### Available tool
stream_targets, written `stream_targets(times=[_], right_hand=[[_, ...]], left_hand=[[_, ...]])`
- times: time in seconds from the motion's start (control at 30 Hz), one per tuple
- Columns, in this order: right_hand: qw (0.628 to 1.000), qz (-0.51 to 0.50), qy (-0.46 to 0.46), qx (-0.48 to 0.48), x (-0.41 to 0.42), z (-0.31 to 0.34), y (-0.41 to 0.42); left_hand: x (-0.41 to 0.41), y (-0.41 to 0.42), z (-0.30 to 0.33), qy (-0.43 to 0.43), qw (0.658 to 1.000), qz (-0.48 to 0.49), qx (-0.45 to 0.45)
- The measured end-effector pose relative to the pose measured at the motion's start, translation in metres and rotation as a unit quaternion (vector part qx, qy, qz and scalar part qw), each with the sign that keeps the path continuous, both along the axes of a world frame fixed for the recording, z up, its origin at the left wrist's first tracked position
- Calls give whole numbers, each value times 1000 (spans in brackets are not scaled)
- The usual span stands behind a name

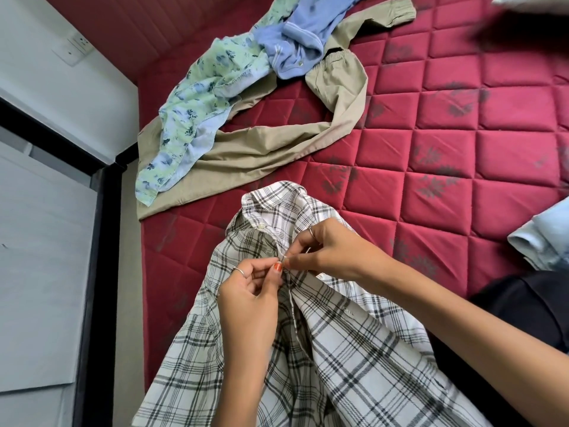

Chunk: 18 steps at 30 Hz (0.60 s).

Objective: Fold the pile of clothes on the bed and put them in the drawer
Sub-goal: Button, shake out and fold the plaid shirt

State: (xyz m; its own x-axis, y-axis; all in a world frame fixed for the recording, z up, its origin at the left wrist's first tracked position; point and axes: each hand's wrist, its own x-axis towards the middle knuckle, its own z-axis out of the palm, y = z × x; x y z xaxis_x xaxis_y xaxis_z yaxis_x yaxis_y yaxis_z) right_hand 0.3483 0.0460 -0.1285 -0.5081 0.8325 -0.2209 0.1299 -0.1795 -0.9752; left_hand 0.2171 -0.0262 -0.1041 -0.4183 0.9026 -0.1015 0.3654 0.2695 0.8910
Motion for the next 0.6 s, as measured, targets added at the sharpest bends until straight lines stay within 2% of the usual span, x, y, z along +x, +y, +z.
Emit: stream_targets(times=[0.23,0.6], right_hand=[[997,14,45,-57,-3,-5,0],[998,19,27,-49,-3,-7,2]], left_hand=[[0,-1,-3,-46,998,25,-19],[-2,4,-4,-81,995,58,-32]])
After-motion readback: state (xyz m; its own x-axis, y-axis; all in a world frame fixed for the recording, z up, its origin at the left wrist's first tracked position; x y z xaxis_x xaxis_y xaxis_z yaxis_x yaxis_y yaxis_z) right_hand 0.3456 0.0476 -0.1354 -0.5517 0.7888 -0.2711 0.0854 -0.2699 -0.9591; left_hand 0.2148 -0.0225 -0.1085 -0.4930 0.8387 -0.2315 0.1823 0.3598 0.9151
